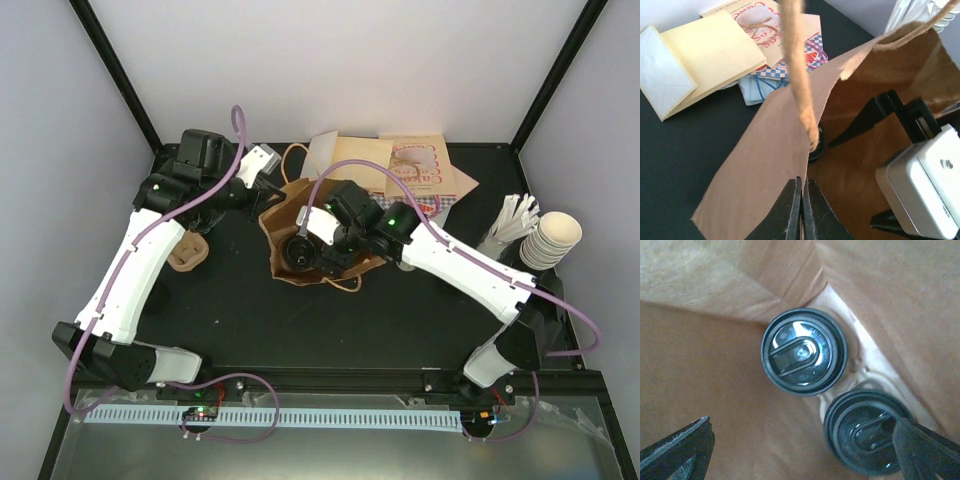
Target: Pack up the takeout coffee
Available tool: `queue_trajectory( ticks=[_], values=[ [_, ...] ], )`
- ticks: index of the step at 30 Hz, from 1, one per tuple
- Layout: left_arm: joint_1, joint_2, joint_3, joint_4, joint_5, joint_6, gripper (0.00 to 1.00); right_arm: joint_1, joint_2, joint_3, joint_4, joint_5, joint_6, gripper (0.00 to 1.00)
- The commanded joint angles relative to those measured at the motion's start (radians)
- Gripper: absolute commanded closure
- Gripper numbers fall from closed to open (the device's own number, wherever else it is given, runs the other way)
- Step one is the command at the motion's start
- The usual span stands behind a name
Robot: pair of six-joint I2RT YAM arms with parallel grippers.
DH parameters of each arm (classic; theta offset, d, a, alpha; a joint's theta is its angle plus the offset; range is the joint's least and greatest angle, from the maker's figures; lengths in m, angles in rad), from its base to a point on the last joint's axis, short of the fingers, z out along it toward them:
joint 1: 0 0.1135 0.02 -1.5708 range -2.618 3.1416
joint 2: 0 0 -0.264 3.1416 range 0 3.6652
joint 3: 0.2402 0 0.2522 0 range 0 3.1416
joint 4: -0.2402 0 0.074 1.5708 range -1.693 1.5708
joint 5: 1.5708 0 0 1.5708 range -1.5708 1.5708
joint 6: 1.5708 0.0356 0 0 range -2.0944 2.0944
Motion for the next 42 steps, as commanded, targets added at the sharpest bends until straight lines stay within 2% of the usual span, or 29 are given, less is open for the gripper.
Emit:
queue_trajectory(
  ticks=[1,5,11,18,23,26,29,32,34,36,39,42],
  values=[
    [-0.003,0.027,0.113,-0.071,-0.003,-0.077,0.98,0.008,-0.064,-0.032,0.046,-0.03,-0.07,0.01],
    [-0.003,0.062,0.176,-0.156,-0.021,-0.119,0.98,0.01,-0.106,-0.012,0.105,-0.008,-0.032,0.0],
    [0.002,0.083,0.191,-0.202,-0.028,-0.175,0.99,0.008,-0.092,0.158,0.123,0.176,0.088,0.0],
    [0.031,0.104,0.221,-0.227,0.002,-0.292,0.98,0.007,-0.15,0.248,0.106,0.212,0.189,0.0],
    [0.09,0.118,0.208,-0.232,0.032,-0.387,0.98,0.001,-0.187,0.242,0.044,0.425,0.326,0.0],
    [0.131,0.133,0.203,-0.235,0.049,-0.42,0.98,-0.025,-0.19,0.256,-0.032,0.502,0.391,0.0],
    [0.171,0.127,0.172,-0.208,0.059,-0.44,0.98,-0.095,-0.168,0.318,-0.162,0.516,0.503,0.0],
    [0.215,0.106,0.13,-0.157,0.061,-0.454,0.98,-0.235,-0.172,0.333,-0.243,0.363,0.597,0.0],
    [0.248,0.089,0.097,-0.12,0.061,-0.462,0.99,-0.349,-0.203,0.286,-0.247,0.247,0.622,0.0],
    [0.281,0.074,0.061,-0.089,0.072,-0.467,0.99,-0.411,-0.267,0.207,-0.222,0.211,0.626,0.0],
    [0.33,0.055,0.019,-0.046,0.09,-0.479,0.98,-0.477,-0.329,0.128,-0.234,0.26,0.668,0.03],
    [0.366,0.035,-0.019,-0.006,0.097,-0.488,0.99,-0.524,-0.358,0.099,-0.303,0.401,0.738,0.2]
  ],
)
